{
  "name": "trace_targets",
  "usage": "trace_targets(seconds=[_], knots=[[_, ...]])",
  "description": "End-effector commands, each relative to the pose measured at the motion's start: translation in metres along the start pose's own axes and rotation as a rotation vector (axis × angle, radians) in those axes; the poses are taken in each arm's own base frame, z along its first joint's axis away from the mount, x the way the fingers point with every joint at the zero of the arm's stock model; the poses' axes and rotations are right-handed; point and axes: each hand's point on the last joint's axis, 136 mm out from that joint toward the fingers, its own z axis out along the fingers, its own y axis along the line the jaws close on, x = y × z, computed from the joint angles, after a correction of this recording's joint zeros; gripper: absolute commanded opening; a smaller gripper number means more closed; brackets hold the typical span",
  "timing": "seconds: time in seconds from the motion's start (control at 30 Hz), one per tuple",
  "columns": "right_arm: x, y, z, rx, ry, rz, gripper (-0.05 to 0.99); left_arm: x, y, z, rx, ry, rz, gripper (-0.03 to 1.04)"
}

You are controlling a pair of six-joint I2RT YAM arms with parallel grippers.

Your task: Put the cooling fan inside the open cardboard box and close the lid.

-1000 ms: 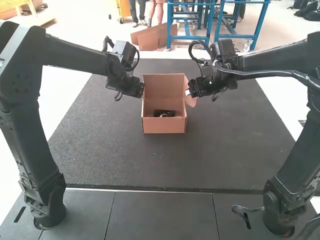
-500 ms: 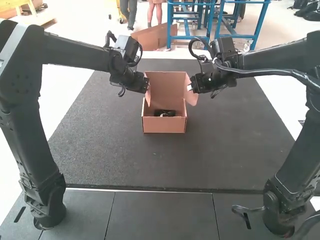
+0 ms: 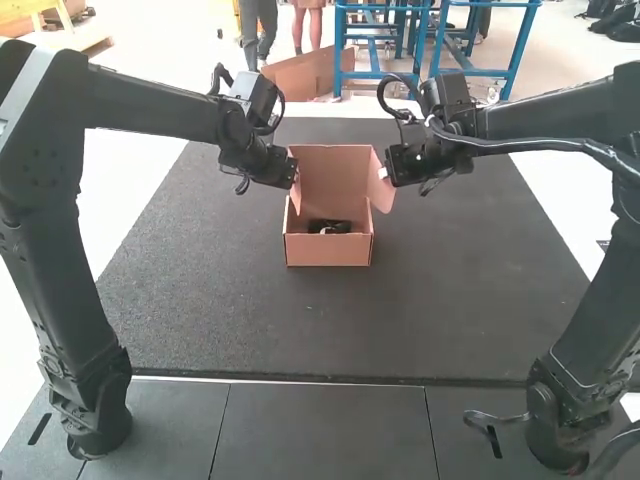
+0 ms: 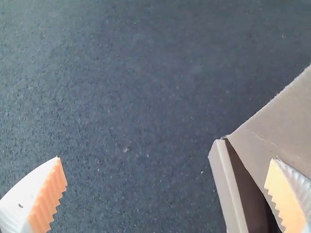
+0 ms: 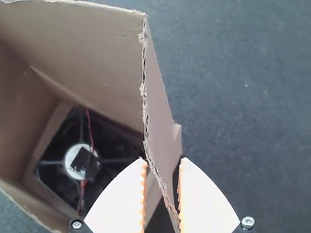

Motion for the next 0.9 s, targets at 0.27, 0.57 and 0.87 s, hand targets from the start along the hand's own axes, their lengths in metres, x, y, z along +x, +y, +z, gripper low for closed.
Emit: trace_targets(seconds=[0.27, 0.57, 0.87], knots=[[-0.028, 0.032, -0.008, -0.155, -0.052, 0.104, 0.03, -0.012, -0.004, -0.009, 0.021, -0.02, -0.025, 0.97], [-0.036, 0.057, -0.013, -0.282, -0.037, 0.243, 0.02, -0.012, -0.002, -0.013, 0.02, -0.02, -0.03, 0.97], [-0.016, 0.062, 0.001, -0.284, 0.026, 0.25, 0.02, -0.007, -0.002, -0.015, 0.018, -0.002, -0.029, 0.97]])
